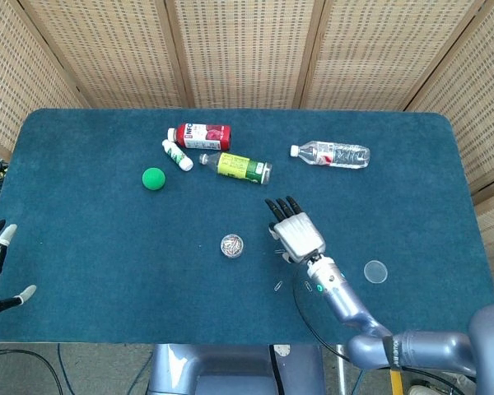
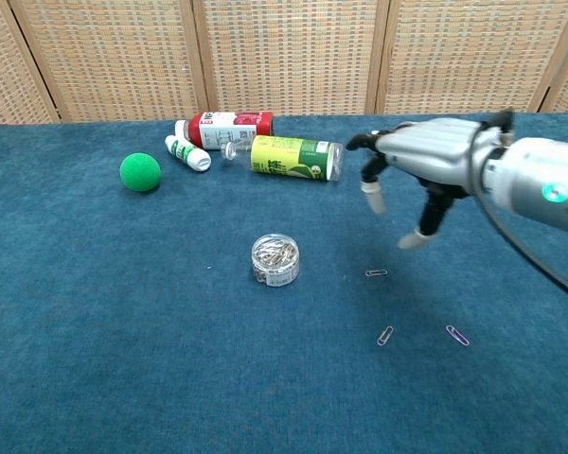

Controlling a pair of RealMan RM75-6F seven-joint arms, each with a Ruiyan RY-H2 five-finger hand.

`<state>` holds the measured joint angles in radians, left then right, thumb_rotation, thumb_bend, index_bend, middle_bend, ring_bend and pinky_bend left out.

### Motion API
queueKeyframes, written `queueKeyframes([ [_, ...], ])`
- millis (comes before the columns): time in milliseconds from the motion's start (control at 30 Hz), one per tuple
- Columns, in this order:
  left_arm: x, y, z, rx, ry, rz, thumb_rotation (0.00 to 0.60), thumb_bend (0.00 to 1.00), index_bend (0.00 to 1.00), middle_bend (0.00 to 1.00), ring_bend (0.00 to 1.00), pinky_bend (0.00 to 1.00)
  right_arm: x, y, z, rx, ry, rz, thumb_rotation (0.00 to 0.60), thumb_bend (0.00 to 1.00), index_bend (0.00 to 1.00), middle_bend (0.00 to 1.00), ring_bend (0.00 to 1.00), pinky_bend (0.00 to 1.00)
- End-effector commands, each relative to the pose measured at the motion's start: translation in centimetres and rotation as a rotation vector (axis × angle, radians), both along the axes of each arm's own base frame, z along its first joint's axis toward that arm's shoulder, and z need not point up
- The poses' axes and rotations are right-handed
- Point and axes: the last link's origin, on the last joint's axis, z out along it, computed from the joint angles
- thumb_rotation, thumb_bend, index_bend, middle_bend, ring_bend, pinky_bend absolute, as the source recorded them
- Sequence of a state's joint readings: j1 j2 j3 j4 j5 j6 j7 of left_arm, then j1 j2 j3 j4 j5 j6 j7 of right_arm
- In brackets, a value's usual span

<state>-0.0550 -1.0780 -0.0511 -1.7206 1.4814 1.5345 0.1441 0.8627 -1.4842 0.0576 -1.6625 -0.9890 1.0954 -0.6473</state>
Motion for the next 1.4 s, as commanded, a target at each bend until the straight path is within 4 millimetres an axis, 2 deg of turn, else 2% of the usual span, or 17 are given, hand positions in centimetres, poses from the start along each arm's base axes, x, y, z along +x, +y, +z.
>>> queueKeyframes([
  [33, 0.1, -0.1, -0.1, -0.002, 0.001, -0.004, 0.600, 0.00, 0.00, 0.00, 0.00, 0.00, -2.4, 1.9, 1.1, 0.043, 0.032, 0.007, 0.600, 0.02, 0.49, 0.00, 0.00, 0.00],
  [100, 0.1, -0.2, -0.1, -0.003, 0.001, -0.008, 0.600, 0.00, 0.00, 0.00, 0.00, 0.00, -3.3, 2.5, 1.4, 0.065, 0.057, 0.023, 0.600, 0.09, 0.49, 0.00, 0.00, 0.00],
  [200, 0.3, -0.3, -0.1, -0.003, 0.001, -0.013, 0.600, 0.00, 0.00, 0.00, 0.00, 0.00, -4.9, 3.5, 1.8, 0.085, 0.129, 0.089, 0.600, 0.27, 0.49, 0.00, 0.00, 0.00],
  [233, 0.3, -0.3, -0.2, -0.004, 0.000, -0.015, 0.600, 0.00, 0.00, 0.00, 0.00, 0.00, -5.8, 4.4, 1.5, 0.124, 0.171, 0.127, 0.600, 0.35, 0.49, 0.00, 0.00, 0.00],
  [367, 0.3, -0.4, -0.2, -0.006, 0.001, -0.016, 0.600, 0.00, 0.00, 0.00, 0.00, 0.00, -6.8, 5.6, 1.3, 0.184, 0.199, 0.185, 0.600, 0.63, 0.49, 0.00, 0.00, 0.00],
  [433, 0.3, -0.4, -0.2, -0.007, 0.002, -0.017, 0.600, 0.00, 0.00, 0.00, 0.00, 0.00, -7.0, 5.9, 1.1, 0.193, 0.218, 0.223, 0.600, 0.73, 0.49, 0.00, 0.00, 0.00],
  [533, 0.3, -0.4, -0.3, -0.007, 0.002, -0.017, 0.600, 0.00, 0.00, 0.00, 0.00, 0.00, -7.2, 6.2, 0.8, 0.198, 0.237, 0.257, 0.600, 0.82, 0.47, 0.00, 0.00, 0.00],
  [767, 0.3, -0.4, -0.4, -0.012, 0.003, -0.016, 0.600, 0.00, 0.00, 0.00, 0.00, 0.00, -7.6, 6.7, -0.5, 0.206, 0.282, 0.290, 0.600, 0.83, 0.39, 0.00, 0.00, 0.00],
  [1200, 0.2, -0.3, -0.5, -0.015, 0.007, -0.012, 0.600, 0.00, 0.00, 0.00, 0.00, 0.00, -8.0, 6.9, -1.7, 0.212, 0.285, 0.280, 0.600, 0.83, 0.39, 0.00, 0.00, 0.00],
  [1400, 0.2, -0.3, -0.6, -0.017, 0.008, -0.010, 0.600, 0.00, 0.00, 0.00, 0.00, 0.00, -9.2, 6.6, -1.6, 0.208, 0.314, 0.250, 0.600, 0.83, 0.39, 0.00, 0.00, 0.00],
])
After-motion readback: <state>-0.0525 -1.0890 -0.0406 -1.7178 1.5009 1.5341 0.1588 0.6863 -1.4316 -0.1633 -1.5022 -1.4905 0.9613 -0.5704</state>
